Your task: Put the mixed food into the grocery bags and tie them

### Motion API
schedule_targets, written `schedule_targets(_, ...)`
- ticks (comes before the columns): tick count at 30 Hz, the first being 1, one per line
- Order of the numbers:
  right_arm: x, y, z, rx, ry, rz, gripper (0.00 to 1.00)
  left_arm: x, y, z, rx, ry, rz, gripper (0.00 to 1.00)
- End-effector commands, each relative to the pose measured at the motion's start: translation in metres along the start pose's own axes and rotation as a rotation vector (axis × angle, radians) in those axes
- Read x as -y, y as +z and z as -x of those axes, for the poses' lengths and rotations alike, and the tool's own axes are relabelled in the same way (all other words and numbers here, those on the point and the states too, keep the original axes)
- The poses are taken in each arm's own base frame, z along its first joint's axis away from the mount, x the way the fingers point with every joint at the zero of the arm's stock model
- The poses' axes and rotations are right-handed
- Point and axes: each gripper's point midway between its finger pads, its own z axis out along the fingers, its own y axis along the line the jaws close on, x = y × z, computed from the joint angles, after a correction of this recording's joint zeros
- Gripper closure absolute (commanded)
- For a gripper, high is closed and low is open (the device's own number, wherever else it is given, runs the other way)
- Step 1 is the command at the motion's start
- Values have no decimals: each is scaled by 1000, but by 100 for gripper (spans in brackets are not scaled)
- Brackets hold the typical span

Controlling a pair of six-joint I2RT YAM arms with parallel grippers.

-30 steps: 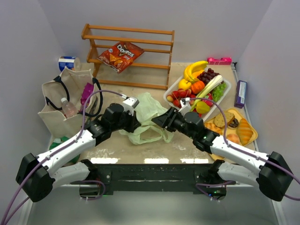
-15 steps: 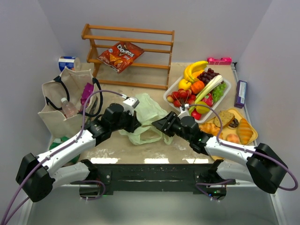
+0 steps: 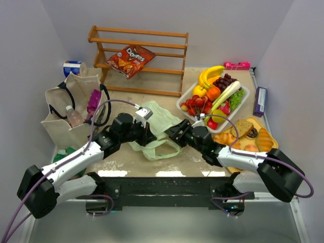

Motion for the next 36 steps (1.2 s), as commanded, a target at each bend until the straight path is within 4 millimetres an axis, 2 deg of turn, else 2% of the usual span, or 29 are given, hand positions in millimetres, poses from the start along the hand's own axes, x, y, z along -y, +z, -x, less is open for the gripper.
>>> schedule_targets(1, -10, 10, 8, 46, 54, 35, 35, 22, -2, 13, 50, 11, -116, 100)
schedule_targets(4, -11, 16, 6, 33, 50, 34, 37, 27, -2, 12, 51, 13, -142, 100)
schedule_targets(6, -12, 18, 5, 30, 44, 41, 41, 31, -2, 10, 45, 18, -161, 100)
schedule_targets(9, -11, 18, 5, 33, 21, 43, 68, 33, -2, 8, 35, 32, -169, 100)
schedule_targets(10, -13, 17, 7, 42, 14, 44, 82, 34, -4, 11, 40, 38, -171, 100)
schedule_targets(11, -8, 17, 7, 42, 4, 24, 88, 32, -4, 12, 42, 42, -158, 95)
schedule_targets(12, -8, 16, 8, 46, -16, 19, 96, 32, -6, 16, 53, 56, -151, 83)
schedule_targets(13, -8, 15, 10, 54, -28, 17, 99, 33, -8, 23, 69, 65, -145, 75)
schedule_targets(14, -7, 13, 10, 54, -41, 4, 100, 29, -9, 27, 78, 65, -118, 68)
schedule_targets(15, -9, 12, 12, 59, -68, 5, 100, 29, -11, 32, 92, 72, -109, 55)
schedule_targets(16, -10, 11, 13, 66, -81, 1, 100, 32, -14, 44, 118, 79, -106, 48)
schedule_targets(18, -12, 6, 16, 77, -118, -8, 100, 32, -14, 53, 132, 78, -91, 36)
schedule_targets(21, -15, 1, 21, 101, -158, -15, 100, 36, -13, 76, 166, 85, -84, 31)
schedule_targets(24, -19, -4, 23, 111, -189, -17, 100, 32, 1, 80, 140, 83, -69, 30)
schedule_targets(30, -21, -8, 25, 121, -215, -19, 100, 35, 27, 69, 36, 105, -62, 29)
schedule_targets(36, -20, -10, 26, 124, -228, -23, 100, 49, 39, 57, 0, 124, -79, 27)
